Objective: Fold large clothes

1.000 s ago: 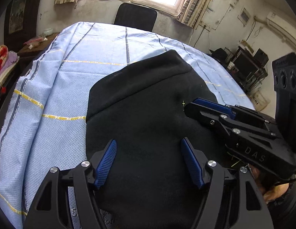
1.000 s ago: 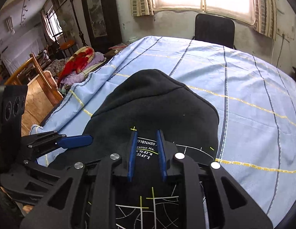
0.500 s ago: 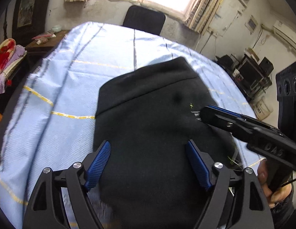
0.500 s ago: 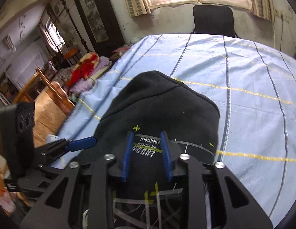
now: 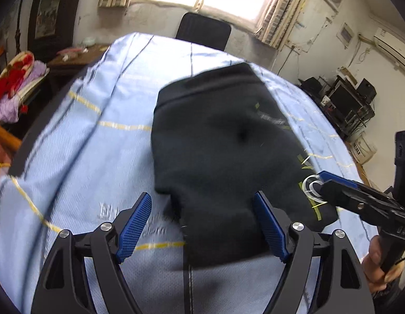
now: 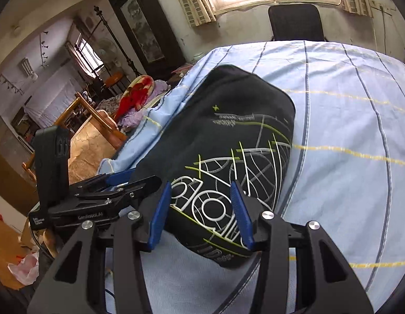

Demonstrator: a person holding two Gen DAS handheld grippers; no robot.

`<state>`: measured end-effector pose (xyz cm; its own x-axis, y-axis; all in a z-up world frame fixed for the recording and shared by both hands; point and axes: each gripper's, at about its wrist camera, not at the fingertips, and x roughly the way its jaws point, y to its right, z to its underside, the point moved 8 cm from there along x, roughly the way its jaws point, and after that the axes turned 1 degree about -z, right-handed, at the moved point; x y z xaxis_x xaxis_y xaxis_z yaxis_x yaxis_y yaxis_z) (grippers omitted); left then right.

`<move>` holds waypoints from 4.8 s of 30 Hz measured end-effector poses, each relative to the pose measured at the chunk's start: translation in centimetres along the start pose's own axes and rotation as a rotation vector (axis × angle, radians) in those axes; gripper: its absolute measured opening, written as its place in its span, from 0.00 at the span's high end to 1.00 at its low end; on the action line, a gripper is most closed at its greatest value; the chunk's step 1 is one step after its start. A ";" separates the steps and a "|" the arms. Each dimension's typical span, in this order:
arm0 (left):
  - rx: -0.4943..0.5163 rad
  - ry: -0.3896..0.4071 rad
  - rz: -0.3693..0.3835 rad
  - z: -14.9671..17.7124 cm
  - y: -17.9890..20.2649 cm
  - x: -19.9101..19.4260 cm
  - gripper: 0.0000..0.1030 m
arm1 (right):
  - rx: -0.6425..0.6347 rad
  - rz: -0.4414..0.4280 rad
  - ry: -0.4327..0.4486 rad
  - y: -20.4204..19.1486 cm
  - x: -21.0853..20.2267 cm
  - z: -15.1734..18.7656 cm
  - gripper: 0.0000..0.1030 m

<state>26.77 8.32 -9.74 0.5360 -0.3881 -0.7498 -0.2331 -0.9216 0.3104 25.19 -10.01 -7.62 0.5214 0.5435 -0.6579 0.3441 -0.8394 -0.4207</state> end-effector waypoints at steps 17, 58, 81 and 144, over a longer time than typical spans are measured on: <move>0.097 -0.002 -0.166 1.8 0.3 1.0 0.22 | -0.069 0.021 0.027 0.0 0.9 1.8 0.55; 0.180 0.091 -0.127 -5.6 1.7 3.0 0.09 | 0.248 -0.257 0.035 6.2 1.8 -5.2 0.47; 0.205 0.215 -0.309 -6.3 1.0 -0.1 0.09 | 0.160 -0.055 0.093 6.4 0.2 -4.1 0.26; -0.176 -0.117 0.287 -4.5 -2.1 4.3 0.03 | 0.353 -0.202 -0.044 9.3 3.2 -2.2 0.09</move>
<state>33.19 8.52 -11.02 0.3698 -0.6375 -0.6759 -0.2121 -0.7662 0.6066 31.80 -16.06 -12.24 0.4341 0.7035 -0.5627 0.1432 -0.6705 -0.7279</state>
